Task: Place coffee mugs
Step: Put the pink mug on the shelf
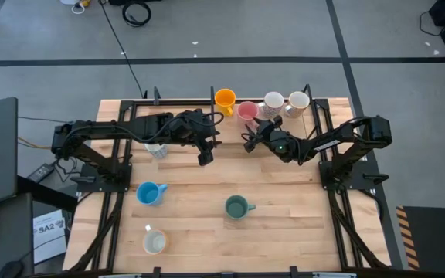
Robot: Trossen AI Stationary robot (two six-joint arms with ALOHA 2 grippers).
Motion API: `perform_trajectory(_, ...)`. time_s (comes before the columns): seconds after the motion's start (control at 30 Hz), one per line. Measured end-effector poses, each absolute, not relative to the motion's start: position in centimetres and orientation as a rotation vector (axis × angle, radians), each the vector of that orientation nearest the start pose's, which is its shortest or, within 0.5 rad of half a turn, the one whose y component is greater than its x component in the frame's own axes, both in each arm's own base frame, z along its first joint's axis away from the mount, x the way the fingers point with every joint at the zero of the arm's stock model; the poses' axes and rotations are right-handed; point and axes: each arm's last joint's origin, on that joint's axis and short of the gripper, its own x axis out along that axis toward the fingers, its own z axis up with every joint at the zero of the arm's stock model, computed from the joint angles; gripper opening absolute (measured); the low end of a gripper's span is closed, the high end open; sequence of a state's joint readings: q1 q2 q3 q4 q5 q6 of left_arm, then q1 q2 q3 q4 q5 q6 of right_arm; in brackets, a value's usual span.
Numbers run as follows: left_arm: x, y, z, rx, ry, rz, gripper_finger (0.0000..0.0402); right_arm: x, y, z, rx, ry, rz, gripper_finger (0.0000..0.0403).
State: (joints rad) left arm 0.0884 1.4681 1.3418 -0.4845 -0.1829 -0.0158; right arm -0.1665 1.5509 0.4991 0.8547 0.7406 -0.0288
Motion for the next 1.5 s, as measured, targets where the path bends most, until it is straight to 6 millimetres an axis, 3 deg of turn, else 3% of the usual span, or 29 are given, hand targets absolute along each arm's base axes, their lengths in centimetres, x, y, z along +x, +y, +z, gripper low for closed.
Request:
perform_trajectory(0.2, 32.0, 3.4, 33.9, 0.014, 0.62, 0.267, 0.0162, 26.9, -6.0, 17.8, -0.09, 0.17, -0.905, 0.0203)
perform_trajectory(0.47, 32.0, 3.4, 33.8, 0.016, 0.625, 0.267, 0.0162, 24.9, -3.6, 23.6, -0.119, -0.015, -0.829, 0.0202)
perform_trajectory(0.6, 32.0, 3.4, 33.8, 0.016, 0.625, 0.267, 0.0162, 23.6, -3.1, 25.0, -0.129, -0.018, -0.81, 0.0201)
perform_trajectory(0.87, 31.9, 3.4, 33.8, 0.016, 0.632, 0.267, 0.0162, 23.3, -3.3, 24.5, -0.048, 0.092, -0.592, 0.02)
perform_trajectory(1.2, 31.9, 3.4, 33.8, 0.015, 0.632, 0.267, 0.0162, 25.6, -6.0, 27.5, -0.059, 0.508, -0.409, 0.02)
perform_trajectory(1.3, 31.9, 3.4, 33.8, 0.015, 0.632, 0.267, 0.0162, 26.5, -7.0, 26.7, -0.044, 0.604, -0.351, 0.02)
perform_trajectory(1.5, 31.9, 3.4, 33.8, 0.015, 0.633, 0.267, 0.0162, 27.6, -9.1, 24.1, -0.016, 0.703, -0.395, 0.02)
